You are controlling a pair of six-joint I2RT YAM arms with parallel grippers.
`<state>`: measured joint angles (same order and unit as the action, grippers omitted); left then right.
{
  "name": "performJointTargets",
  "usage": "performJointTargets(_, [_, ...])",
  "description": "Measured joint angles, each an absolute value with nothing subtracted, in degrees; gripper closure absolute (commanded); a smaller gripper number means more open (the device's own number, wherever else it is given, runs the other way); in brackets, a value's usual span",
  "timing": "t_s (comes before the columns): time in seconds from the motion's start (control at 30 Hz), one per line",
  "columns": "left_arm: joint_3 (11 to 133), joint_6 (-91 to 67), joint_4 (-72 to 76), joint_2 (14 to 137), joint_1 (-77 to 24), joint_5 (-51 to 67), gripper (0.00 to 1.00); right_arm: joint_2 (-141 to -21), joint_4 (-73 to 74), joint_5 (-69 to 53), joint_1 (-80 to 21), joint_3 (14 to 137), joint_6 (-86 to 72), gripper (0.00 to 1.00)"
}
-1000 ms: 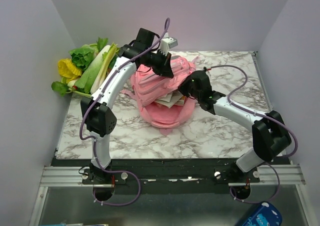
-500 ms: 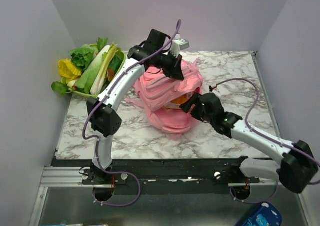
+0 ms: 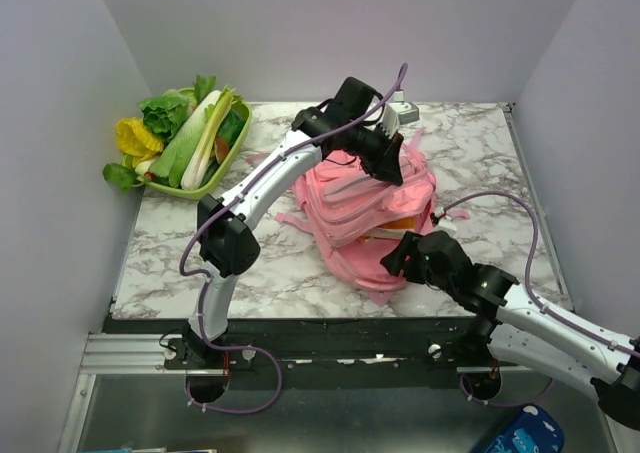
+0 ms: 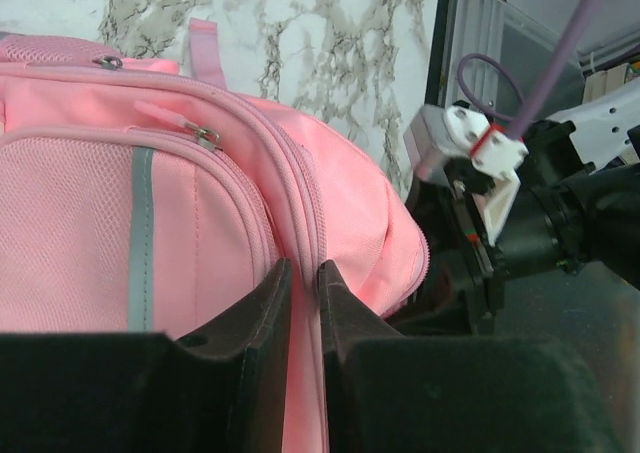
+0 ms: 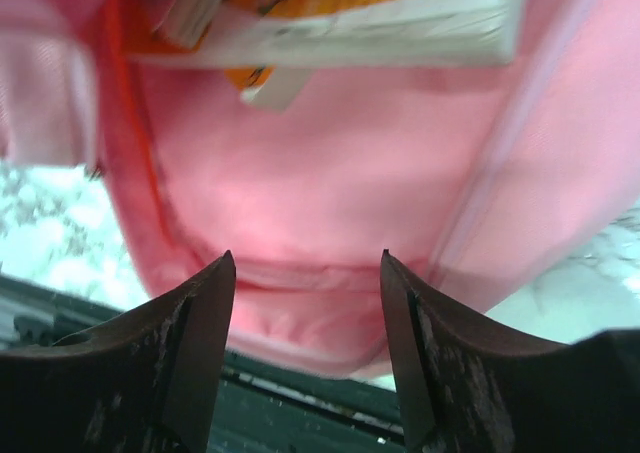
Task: Pack the student bag
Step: Place the book in the student bag.
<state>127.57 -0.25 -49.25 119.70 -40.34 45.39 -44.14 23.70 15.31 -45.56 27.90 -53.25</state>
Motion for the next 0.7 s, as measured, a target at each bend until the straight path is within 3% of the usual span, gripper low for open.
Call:
performJointTargets(0.17, [126.6, 0.6, -47.4, 120.0, -40.2, 46.7, 0.83, -41.3, 23.6, 15.0, -53.6, 27.9, -49.3, 0.45])
performJointTargets(0.37, [122.7, 0.4, -43.5, 120.1, -39.7, 47.9, 0.83, -40.1, 21.5, 10.2, -60.7, 27.3, -43.1, 0.55])
performJointTargets(0.53, [118.6, -0.3, -39.5, 120.1, -37.2, 48.9, 0.83, -40.5, 18.0, 3.9, -62.0, 25.0, -39.1, 0.61])
performJointTargets(0.7, [116.4, -0.3, -38.1, 119.8, -34.4, 48.3, 0.83, -48.8, 20.0, 8.4, -62.0, 25.8, -38.9, 0.72])
